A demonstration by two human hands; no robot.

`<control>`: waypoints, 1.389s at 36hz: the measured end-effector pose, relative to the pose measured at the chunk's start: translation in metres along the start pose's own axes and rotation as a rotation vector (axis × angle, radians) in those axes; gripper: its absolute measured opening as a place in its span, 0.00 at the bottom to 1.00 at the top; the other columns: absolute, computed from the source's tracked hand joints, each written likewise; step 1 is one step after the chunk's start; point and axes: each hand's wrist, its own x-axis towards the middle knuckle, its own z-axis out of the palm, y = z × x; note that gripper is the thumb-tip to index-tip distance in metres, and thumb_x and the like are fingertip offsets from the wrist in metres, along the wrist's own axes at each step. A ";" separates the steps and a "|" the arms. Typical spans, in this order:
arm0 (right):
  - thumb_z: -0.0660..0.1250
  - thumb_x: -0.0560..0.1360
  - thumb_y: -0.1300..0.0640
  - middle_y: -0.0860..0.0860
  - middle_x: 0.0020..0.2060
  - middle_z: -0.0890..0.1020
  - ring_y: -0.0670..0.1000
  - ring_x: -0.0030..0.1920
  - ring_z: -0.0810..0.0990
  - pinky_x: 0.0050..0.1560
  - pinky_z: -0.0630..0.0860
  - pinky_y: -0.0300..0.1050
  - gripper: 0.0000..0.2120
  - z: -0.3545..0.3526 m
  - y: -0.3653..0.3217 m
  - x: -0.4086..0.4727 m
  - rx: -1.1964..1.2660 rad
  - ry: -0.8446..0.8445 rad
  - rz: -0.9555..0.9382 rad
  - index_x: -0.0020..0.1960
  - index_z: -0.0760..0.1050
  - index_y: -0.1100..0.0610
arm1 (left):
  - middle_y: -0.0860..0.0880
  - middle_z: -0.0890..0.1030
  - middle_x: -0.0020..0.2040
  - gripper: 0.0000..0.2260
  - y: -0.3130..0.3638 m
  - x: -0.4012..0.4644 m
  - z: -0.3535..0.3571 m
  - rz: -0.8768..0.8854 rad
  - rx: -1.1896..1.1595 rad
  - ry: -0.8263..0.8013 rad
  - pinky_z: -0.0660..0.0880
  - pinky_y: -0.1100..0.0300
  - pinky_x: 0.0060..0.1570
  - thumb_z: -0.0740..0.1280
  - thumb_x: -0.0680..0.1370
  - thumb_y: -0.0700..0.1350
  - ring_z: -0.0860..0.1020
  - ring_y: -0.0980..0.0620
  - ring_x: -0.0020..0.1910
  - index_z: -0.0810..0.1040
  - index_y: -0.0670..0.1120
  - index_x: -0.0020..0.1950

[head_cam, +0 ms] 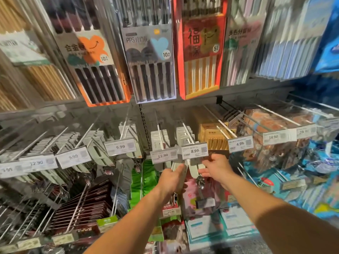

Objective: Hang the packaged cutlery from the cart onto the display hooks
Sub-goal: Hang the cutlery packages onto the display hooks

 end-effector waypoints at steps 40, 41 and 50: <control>0.74 0.74 0.60 0.52 0.38 0.82 0.47 0.36 0.79 0.35 0.76 0.39 0.10 -0.010 0.030 -0.004 0.133 -0.500 0.292 0.54 0.79 0.60 | 0.56 0.79 0.26 0.12 -0.052 0.031 0.025 0.033 -0.111 0.151 0.69 0.68 0.27 0.70 0.78 0.50 0.75 0.60 0.24 0.81 0.43 0.39; 0.74 0.73 0.60 0.52 0.36 0.81 0.47 0.37 0.79 0.36 0.76 0.40 0.10 -0.010 0.032 -0.005 0.115 -0.502 0.287 0.52 0.78 0.60 | 0.56 0.76 0.24 0.14 -0.053 0.031 0.026 0.039 -0.096 0.153 0.68 0.68 0.26 0.70 0.79 0.50 0.73 0.61 0.22 0.79 0.45 0.36; 0.69 0.76 0.67 0.58 0.44 0.83 0.52 0.40 0.85 0.36 0.80 0.40 0.07 -0.025 0.035 -0.008 0.204 -0.378 0.236 0.53 0.76 0.62 | 0.55 0.75 0.22 0.24 -0.053 0.020 0.018 0.157 0.002 0.131 0.72 0.64 0.32 0.63 0.82 0.56 0.72 0.60 0.23 0.79 0.43 0.31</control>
